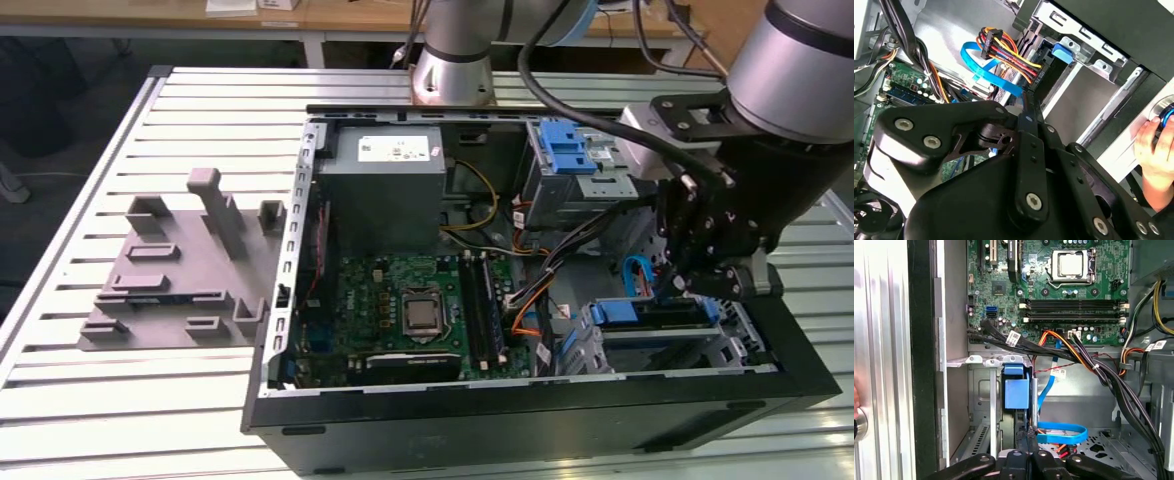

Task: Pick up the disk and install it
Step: 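Insert the second disk wire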

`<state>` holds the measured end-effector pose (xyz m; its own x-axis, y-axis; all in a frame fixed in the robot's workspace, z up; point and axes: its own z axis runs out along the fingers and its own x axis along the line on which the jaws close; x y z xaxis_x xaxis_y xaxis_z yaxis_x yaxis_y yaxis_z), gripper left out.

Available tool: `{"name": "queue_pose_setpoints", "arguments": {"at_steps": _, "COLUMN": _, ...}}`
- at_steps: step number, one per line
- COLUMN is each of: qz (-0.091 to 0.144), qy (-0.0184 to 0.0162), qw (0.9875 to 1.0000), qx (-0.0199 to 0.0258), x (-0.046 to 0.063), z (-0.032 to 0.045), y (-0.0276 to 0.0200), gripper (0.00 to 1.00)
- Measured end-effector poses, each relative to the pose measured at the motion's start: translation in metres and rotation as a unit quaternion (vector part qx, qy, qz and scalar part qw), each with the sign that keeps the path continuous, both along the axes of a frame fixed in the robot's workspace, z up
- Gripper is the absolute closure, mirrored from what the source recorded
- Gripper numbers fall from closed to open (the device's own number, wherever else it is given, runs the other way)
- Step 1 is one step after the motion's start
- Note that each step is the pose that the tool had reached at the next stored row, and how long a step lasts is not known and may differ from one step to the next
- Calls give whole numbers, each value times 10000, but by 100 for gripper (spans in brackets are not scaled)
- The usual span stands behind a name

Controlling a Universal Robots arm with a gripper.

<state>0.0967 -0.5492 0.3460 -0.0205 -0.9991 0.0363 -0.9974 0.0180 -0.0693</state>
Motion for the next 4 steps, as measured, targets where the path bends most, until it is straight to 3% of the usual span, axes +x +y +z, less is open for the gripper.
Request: {"name": "queue_pose_setpoints", "arguments": {"at_steps": 4, "qz": 0, "qy": 0, "qw": 10000, "qx": 1, "x": 0, "z": 1, "y": 0, "gripper": 89}}
